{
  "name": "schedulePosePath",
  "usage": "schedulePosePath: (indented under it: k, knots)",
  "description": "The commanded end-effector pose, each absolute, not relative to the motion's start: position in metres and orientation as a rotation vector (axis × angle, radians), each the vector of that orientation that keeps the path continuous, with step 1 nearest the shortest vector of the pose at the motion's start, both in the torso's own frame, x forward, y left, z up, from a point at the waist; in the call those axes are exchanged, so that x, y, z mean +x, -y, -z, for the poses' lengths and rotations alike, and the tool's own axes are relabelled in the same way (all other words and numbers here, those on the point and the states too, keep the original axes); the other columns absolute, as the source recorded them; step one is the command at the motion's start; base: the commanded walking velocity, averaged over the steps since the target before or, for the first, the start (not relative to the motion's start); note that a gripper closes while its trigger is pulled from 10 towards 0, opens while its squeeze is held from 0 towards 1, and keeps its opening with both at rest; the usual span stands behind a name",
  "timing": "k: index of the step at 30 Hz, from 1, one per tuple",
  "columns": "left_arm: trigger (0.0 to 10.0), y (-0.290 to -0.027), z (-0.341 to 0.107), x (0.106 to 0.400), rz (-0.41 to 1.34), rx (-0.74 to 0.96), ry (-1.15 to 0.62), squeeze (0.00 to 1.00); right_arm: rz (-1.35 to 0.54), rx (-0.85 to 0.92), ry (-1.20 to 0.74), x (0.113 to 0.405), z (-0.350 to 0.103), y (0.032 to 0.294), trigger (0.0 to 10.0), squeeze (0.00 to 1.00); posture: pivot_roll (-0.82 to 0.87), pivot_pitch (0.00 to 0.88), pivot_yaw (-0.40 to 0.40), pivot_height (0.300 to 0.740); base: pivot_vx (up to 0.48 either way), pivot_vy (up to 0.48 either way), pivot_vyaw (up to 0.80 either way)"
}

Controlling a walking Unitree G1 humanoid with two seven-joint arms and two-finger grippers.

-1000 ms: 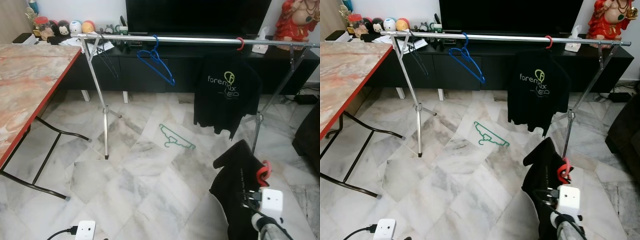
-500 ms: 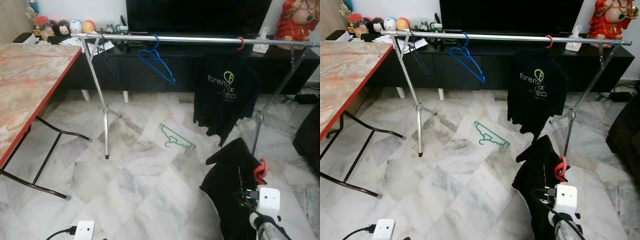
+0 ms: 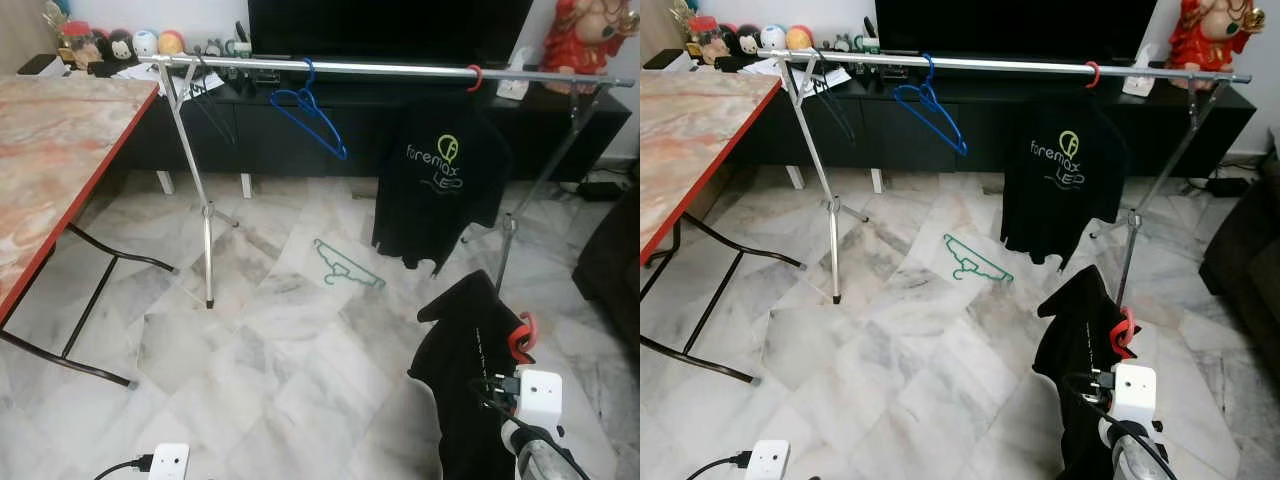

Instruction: Hang hanger

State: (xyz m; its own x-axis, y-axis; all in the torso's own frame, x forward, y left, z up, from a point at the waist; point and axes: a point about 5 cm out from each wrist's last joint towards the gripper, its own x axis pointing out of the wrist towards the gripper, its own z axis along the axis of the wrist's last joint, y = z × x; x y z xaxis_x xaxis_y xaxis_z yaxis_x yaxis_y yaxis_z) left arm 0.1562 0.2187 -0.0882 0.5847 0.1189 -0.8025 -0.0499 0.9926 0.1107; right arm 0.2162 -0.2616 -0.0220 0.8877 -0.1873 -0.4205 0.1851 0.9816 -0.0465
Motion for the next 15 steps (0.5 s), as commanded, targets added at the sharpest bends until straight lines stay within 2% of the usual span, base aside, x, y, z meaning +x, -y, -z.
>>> schedulePosePath:
  k: [1, 7, 15]
  knots:
    - [10.0, -0.22, 0.091, 0.149, -0.101, 0.076, -0.972, 0.0, 0.208, -0.014, -0.429, 0.216, 0.019, 0.271, 10.0, 0.0, -0.06, 0.052, -0.046, 0.74, -0.274, 0.0, 0.0]
    - [10.0, -0.22, 0.092, 0.148, -0.095, 0.078, -0.977, 0.0, 0.232, -0.002, -0.483, 0.206, 0.024, 0.29, 10.0, 0.0, -0.07, 0.051, -0.044, 0.74, -0.275, 0.0, 0.0]
    - [10.0, -0.219, 0.093, 0.144, -0.096, 0.076, -0.986, 0.0, 0.241, 0.004, -0.512, 0.209, 0.024, 0.296, 10.0, 0.0, -0.06, 0.053, -0.046, 0.74, -0.274, 0.0, 0.0]
